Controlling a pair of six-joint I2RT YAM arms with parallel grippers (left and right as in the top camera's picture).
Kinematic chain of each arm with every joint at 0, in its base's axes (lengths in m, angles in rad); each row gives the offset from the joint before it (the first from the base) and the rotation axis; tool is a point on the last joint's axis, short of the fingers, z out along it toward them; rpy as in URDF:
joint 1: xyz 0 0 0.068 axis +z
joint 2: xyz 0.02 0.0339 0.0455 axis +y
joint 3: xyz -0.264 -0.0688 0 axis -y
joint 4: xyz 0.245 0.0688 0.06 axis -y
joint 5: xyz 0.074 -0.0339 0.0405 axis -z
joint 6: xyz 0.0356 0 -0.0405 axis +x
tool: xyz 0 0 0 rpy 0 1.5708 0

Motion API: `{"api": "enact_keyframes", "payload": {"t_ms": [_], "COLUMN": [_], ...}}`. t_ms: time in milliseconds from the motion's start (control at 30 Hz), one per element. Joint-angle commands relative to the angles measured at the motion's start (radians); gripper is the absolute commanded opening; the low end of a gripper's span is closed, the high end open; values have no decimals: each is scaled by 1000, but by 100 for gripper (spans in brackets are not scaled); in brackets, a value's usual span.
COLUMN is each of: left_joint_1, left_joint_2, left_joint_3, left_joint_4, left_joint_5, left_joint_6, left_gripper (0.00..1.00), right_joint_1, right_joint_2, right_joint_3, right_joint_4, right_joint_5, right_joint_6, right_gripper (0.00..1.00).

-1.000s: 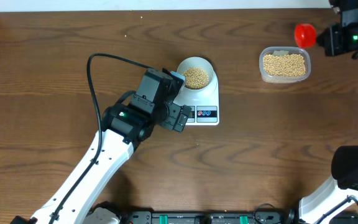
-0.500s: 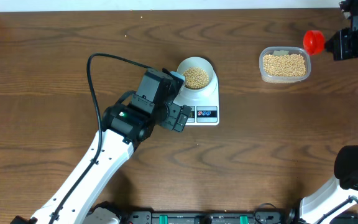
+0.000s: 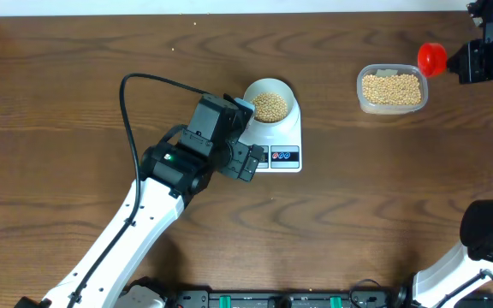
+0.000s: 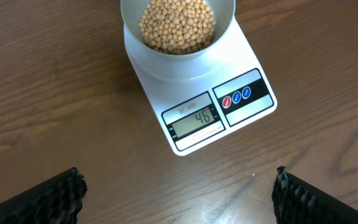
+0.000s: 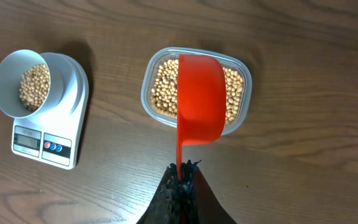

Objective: Scoop item into bowl and weigh 50g on scale
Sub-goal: 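Carry the red scoop right with the right gripper over the soybean tub, then lower the scoop into the tub and drag it through the soybeans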

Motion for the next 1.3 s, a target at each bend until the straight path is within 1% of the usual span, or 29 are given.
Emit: {"api": "enact_keyframes", "payload": {"t_ms": [0, 433, 767, 1267], "left_joint_1": [3, 3, 3, 3], "left_joint_2": [8, 8, 8, 8], "left_joint_3": [0, 0, 0, 0], "left_joint_4": [-1, -1, -1, -1], "left_joint_5": [-12, -12, -12, -12], "left_joint_6": [-2, -2, -2, -2], "left_gripper": [98, 98, 98, 98], "right_joint_1": [-14, -21, -20, -20], "right_joint_2": [-10, 62, 151, 193], "right_joint_3": [2, -2, -2, -2], "right_joint_4": [6, 66, 59, 59], "right_joint_5": [-2, 2, -2, -21], "right_joint_6": [11, 11, 11, 11], "right_gripper": [1, 1, 1, 1]}}
